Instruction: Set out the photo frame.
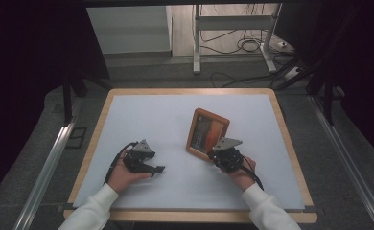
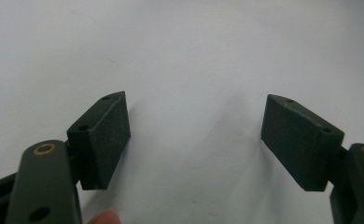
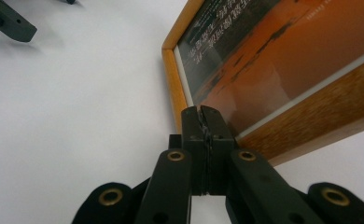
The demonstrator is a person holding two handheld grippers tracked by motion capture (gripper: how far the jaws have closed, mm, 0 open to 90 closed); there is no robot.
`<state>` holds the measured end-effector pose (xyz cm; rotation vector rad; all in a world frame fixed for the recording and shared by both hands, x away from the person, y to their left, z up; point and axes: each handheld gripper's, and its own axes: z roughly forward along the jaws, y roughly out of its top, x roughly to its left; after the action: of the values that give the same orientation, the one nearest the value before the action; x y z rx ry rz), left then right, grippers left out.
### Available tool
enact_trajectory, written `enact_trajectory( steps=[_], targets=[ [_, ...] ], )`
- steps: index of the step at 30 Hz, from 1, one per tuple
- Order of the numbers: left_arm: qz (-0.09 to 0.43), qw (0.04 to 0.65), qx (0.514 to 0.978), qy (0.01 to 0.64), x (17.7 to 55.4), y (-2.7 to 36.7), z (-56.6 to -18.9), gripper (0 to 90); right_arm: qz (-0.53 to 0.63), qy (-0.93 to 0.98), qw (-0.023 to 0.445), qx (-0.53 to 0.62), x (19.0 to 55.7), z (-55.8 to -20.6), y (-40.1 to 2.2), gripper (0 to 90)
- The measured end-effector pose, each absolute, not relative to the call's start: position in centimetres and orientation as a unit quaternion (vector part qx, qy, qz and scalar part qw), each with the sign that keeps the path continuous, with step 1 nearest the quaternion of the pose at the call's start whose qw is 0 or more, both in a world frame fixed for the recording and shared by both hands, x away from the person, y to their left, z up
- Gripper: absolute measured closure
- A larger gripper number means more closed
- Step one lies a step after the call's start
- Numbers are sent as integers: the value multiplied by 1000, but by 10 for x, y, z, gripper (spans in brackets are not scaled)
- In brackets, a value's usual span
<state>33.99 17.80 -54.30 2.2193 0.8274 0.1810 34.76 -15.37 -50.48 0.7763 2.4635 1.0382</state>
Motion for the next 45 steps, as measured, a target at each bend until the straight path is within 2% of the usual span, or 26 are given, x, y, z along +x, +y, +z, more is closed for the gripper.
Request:
enact_trajectory(
  steps=[45],
  targets=[
    [67, 374, 867, 323, 341, 179, -543, 229, 350, 876, 173, 284, 347, -514, -166, 897]
  ],
)
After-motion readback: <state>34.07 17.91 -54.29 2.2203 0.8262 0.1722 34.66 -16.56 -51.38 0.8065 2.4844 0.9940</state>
